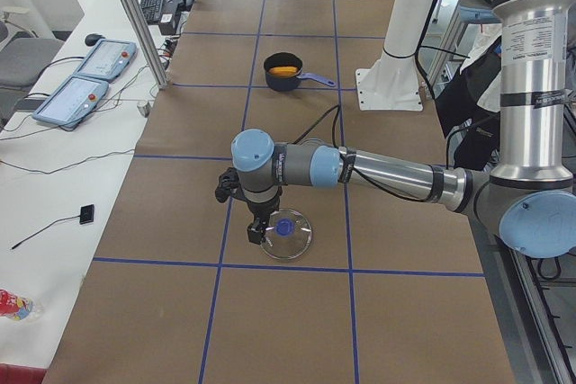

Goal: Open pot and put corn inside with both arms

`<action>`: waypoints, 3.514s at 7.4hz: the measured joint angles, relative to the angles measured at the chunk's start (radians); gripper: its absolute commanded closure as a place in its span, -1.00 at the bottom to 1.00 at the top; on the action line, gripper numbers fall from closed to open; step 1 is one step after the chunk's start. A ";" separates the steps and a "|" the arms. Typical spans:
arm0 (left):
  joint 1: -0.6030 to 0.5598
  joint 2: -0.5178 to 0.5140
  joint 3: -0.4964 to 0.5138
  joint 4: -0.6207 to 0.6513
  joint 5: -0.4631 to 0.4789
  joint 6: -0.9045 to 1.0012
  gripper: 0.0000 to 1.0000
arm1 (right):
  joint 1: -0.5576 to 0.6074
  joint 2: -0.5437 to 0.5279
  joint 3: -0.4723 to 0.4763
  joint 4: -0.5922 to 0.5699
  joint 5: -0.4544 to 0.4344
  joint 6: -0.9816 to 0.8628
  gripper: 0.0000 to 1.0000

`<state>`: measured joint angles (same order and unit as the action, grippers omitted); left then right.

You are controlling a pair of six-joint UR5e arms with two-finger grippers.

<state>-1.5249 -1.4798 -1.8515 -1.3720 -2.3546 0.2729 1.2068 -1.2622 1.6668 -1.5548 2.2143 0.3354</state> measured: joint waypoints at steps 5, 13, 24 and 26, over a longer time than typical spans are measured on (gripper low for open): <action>-0.042 0.010 -0.010 0.053 0.044 0.043 -0.97 | 0.370 -0.407 0.008 0.006 0.074 -0.396 -1.00; -0.041 0.015 -0.022 0.040 0.054 -0.042 -0.97 | 0.456 -0.461 0.014 0.009 0.070 -0.414 -1.00; -0.040 0.121 -0.015 -0.119 0.025 -0.115 -0.97 | 0.456 -0.479 -0.008 0.106 0.075 -0.414 -1.00; -0.040 0.121 -0.016 -0.119 0.024 -0.115 -0.97 | 0.456 -0.479 -0.008 0.107 0.075 -0.413 -1.00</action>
<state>-1.5647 -1.3586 -1.8673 -1.4910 -2.3311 0.1580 1.6628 -1.7411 1.6584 -1.4482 2.2898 -0.0780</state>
